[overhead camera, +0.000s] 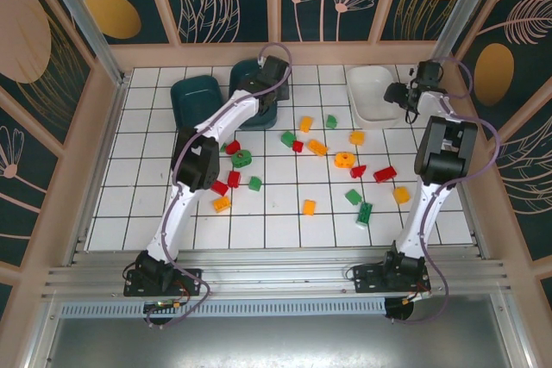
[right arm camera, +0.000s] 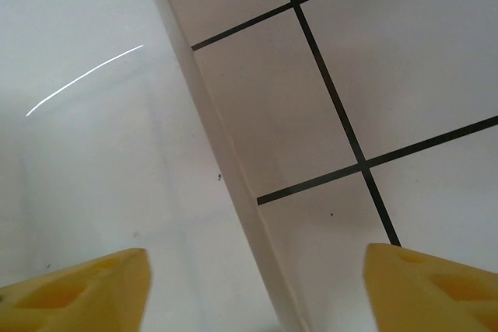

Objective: Sort the legos into containers by color

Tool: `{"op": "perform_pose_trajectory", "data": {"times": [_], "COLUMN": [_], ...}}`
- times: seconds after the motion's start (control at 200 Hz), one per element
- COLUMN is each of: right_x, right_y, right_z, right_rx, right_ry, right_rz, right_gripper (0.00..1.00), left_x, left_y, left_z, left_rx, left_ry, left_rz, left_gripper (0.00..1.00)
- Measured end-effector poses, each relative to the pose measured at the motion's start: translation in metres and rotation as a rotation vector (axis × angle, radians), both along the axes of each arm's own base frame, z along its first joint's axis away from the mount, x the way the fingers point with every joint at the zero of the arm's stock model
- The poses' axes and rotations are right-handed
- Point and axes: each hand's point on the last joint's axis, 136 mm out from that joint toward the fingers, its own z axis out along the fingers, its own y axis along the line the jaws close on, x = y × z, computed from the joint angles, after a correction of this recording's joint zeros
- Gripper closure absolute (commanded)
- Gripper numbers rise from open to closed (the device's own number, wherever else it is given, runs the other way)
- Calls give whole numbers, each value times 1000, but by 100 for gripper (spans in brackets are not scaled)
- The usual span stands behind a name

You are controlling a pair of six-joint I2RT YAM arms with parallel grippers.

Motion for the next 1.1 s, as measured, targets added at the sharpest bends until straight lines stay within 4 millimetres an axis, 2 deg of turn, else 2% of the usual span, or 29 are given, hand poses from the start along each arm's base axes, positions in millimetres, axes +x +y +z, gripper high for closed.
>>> {"op": "perform_pose_trajectory", "data": {"times": [0.04, 0.17, 0.445, 0.601, 0.686, 0.811, 0.921, 1.001, 1.096], "right_x": [1, -3, -4, -3, -3, -2, 3, 7, 18], "right_y": [0, 2, 2, 0, 0, 7, 30, 64, 115], "right_z": [-4, -18, -22, -21, -21, -7, 24, 53, 78], "right_rx": [2, 10, 10, 12, 10, -4, -30, -42, -43], "right_ry": [8, 43, 51, 53, 53, 36, -17, -68, -117], "right_rz": [-1, 7, 12, -9, -24, -53, -46, -8, 53], "right_gripper": [38, 58, 90, 100, 100, 100, 100, 100, 100], "left_x": [1, 4, 10, 9, 4, -9, -28, -44, -53], "left_y": [1, 9, 23, 28, 29, 34, 44, 62, 98], "left_z": [-1, -2, -6, -11, -12, 8, 47, 75, 103], "left_rx": [0, -1, -10, 3, 4, 7, -6, -25, -91], "left_ry": [2, 4, 16, 32, 46, 43, 4, -33, -80], "left_rz": [2, 17, 39, 21, 5, -19, -32, -21, 12], "left_gripper": [100, 97, 68, 59, 55, 48, 40, 38, 36]}}
